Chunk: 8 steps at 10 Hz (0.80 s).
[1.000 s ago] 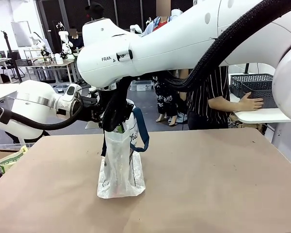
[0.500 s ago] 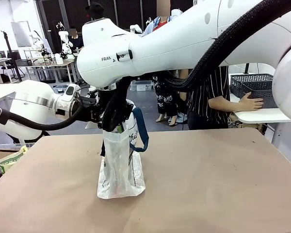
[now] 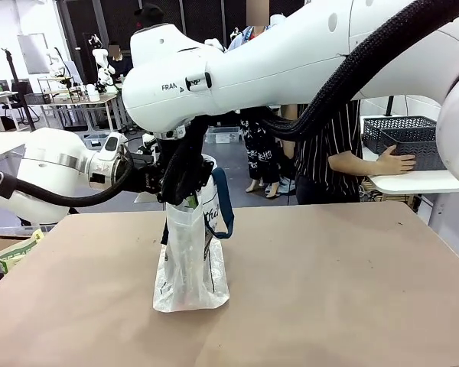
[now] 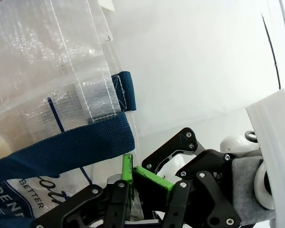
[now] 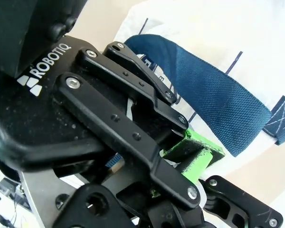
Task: Transfer purchased items from the store into the shopping bag.
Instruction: Move the Reusable shopping bag to the right side of the table.
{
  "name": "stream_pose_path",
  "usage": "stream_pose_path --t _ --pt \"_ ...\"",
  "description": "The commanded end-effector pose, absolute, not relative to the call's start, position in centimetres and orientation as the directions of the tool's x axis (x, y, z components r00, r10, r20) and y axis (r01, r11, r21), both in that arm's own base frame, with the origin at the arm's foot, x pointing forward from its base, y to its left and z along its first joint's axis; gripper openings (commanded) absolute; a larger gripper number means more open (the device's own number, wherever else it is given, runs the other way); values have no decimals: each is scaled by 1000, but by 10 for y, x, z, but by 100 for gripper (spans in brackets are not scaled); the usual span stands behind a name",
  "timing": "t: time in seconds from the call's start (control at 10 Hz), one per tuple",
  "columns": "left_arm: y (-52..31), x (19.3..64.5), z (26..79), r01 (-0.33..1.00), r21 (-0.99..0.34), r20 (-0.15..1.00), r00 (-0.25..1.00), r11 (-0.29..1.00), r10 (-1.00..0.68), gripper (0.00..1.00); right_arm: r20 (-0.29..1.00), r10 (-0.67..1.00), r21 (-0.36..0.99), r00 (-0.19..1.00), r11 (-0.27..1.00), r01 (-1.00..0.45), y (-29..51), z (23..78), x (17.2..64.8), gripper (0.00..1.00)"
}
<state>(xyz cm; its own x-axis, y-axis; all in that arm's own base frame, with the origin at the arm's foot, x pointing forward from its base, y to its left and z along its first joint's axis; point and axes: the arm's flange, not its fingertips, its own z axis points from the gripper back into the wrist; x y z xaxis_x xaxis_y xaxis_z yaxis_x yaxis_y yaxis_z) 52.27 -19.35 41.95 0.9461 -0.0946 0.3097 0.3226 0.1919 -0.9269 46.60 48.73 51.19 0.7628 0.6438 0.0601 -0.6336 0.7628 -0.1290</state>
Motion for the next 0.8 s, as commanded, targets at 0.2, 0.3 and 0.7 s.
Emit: stream_pose_path --t 0.2,0.3,0.7 --pt "-193 523 419 323 -927 310 946 192 -95 0 60 645 -128 761 762 -635 488 512 465 0" --pt "-193 523 419 323 -927 310 946 192 -95 0 60 645 -128 761 762 -635 488 512 465 0" --pt "-189 525 417 322 -927 311 947 195 -87 0 61 647 -127 760 761 -637 489 510 465 0"
